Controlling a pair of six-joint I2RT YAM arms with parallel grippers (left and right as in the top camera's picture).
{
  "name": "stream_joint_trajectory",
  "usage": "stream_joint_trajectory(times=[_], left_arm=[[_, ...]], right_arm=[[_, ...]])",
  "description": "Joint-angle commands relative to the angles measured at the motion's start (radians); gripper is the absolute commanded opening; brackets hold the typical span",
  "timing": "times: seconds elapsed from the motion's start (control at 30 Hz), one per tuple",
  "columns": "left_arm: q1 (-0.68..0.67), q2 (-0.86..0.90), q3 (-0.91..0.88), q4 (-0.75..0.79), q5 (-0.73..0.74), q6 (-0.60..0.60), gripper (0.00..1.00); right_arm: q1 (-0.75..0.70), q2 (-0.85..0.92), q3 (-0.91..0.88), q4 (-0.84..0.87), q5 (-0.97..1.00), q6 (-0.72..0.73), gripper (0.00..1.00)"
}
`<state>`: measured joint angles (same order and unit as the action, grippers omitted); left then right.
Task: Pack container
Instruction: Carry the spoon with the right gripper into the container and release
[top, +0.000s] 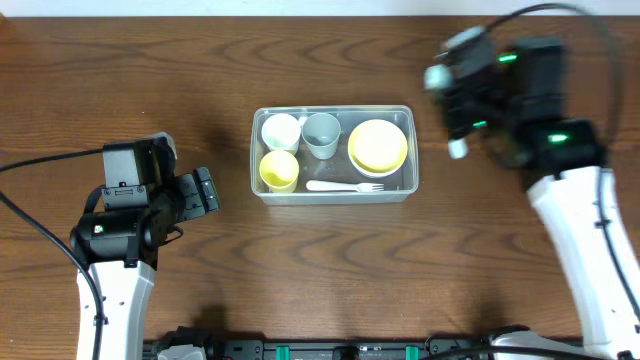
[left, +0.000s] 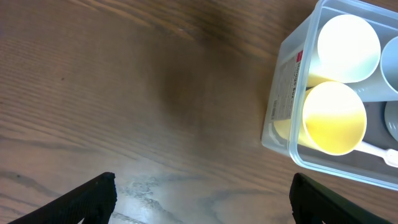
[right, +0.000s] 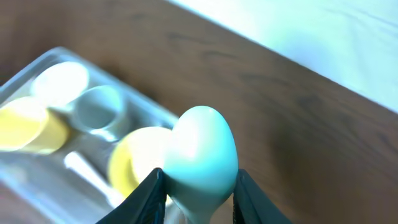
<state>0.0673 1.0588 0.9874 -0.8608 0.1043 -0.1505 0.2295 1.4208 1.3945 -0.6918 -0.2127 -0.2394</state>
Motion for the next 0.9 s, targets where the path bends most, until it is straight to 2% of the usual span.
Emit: stream_joint_trajectory(times=[0.0, 0.07, 0.17, 0.37, 0.87], left_arm=[[-0.001, 0.001, -0.015, -0.006, -0.010, 0.002, 0.89], [-0.001, 0.001, -0.015, -0.006, -0.010, 0.002, 0.89], [-0.001, 0.001, -0.015, -0.006, -0.010, 0.002, 0.89], [-0.001, 0.001, -0.015, -0.006, -0.010, 0.002, 0.89], [-0.001, 0.001, -0.015, -0.005, -0.011, 0.002, 0.89]], right_arm=[[0.145, 0.029, 0.018, -0.003, 0.112, -0.051, 0.09], [0.206, 0.056, 0.018, 0.004, 0.111, -0.065, 0.08], [0.273, 0.109, 0.018, 0.026, 0.111, -0.106, 0.02], [0.364, 0.234, 0.018, 0.084, 0.099, -0.189, 0.01], [0.425, 0.480, 0.018, 0.070, 0.050, -0.222, 0.01]])
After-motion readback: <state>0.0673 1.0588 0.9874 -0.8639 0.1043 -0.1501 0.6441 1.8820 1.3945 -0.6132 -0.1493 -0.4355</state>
